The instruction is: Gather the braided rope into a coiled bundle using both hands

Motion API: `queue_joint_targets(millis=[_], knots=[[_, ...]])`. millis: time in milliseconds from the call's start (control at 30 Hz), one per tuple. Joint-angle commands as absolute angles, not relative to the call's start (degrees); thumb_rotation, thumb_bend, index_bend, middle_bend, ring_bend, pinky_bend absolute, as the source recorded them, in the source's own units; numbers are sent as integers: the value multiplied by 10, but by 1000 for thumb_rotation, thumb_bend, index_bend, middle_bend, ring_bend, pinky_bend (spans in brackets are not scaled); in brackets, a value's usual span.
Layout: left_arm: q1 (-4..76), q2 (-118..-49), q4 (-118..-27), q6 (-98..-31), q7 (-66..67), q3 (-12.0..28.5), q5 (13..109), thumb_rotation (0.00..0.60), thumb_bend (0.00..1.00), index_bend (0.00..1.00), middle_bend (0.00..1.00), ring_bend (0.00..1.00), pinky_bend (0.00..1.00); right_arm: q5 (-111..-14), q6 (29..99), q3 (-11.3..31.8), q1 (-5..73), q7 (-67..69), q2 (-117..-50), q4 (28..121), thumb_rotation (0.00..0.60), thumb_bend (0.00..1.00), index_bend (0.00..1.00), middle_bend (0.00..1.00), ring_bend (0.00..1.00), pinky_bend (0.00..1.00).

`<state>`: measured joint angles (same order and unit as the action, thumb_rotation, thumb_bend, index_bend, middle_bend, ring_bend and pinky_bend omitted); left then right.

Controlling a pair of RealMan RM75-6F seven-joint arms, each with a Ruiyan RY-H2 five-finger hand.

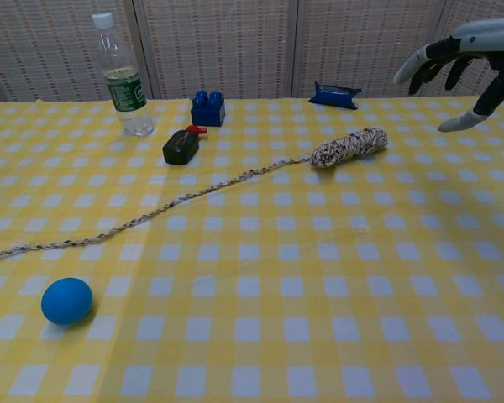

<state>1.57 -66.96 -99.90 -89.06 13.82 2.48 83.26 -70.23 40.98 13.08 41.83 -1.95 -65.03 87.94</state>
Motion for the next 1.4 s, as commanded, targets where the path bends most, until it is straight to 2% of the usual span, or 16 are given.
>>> queue_joint_targets(millis=[33, 367, 700, 833, 1000, 1400], knots=[[15, -669, -1000, -893, 138, 26, 835, 600, 364, 92, 85, 61, 66, -647, 361, 142, 468, -63, -695, 826, 600, 181, 142, 198, 129, 239], [12, -674, -992, -899, 132, 27, 836, 600, 364, 108, 85, 61, 66, -510, 299, 132, 561, -131, -778, 717, 600, 315, 122, 179, 102, 206], [8, -675, -984, -897, 127, 26, 830, 600, 364, 108, 85, 61, 66, -382, 257, 84, 633, -180, -842, 610, 600, 622, 109, 183, 102, 198], [7, -675, -982, -897, 126, 25, 830, 600, 364, 108, 85, 61, 66, -358, 255, 68, 645, -191, -857, 585, 600, 687, 99, 220, 102, 196], [1, -673, -978, -900, 121, 22, 828, 600, 364, 108, 85, 61, 66, -295, 233, 45, 667, -203, -900, 512, 600, 727, 99, 228, 102, 196], [-3, -673, -975, -901, 118, 20, 832, 600, 364, 109, 85, 61, 66, -274, 203, 19, 685, -200, -934, 451, 600, 729, 99, 242, 90, 176]])
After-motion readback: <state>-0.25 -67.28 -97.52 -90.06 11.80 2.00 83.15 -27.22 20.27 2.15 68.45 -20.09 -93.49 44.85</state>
